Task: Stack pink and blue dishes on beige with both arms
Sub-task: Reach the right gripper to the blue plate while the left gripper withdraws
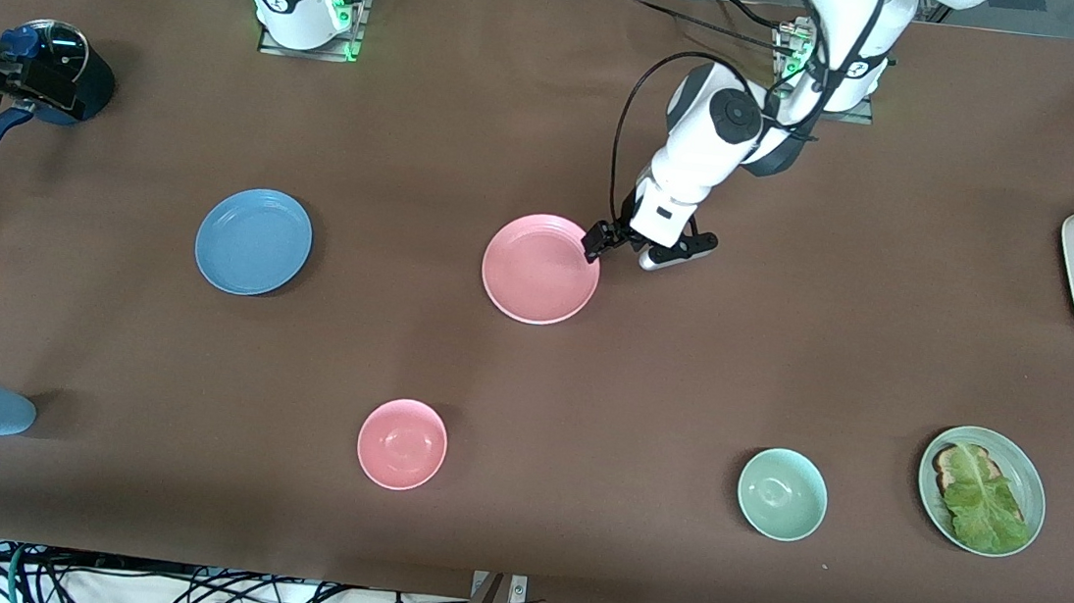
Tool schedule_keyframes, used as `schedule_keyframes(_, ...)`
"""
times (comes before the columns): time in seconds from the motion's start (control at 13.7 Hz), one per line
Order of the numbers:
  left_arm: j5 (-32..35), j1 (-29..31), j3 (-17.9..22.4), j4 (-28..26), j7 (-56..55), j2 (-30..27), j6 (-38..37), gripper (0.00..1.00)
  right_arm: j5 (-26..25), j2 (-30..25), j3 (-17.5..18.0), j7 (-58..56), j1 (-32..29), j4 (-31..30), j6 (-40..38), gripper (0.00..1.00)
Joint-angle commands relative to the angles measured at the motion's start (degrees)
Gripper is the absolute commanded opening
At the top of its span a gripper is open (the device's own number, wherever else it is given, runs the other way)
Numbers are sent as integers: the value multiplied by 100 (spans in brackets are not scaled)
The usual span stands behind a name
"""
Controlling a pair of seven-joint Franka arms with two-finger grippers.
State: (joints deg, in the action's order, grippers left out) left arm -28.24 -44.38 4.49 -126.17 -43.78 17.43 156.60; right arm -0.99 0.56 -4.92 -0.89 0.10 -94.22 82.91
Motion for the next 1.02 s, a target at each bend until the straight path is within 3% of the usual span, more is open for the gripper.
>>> schedule_keyframes(0.0,1078,-1,630,599,18,-512,-1748,100,81,268,-70,-567,-62,-323,162,100)
schedule_keyframes(0.15,1635,305,746,1503,62,-513,-3199,100,220,331,-236,-649,-71,-1033,1039,100)
schedule_keyframes(0.22,1768,542,738,1847,306,-513,-3684,100,535,339,-437,-666,-63,-1377,1312,100)
schedule_keyframes(0.44,1787,1149,737,2472,1396,-504,-4566,100,924,540,-694,-780,-71,-2082,2182,100)
schedule_keyframes(0.95,1813,2371,746,3370,3258,-486,-5938,100,2504,1972,-958,-2106,-264,-2180,3081,99)
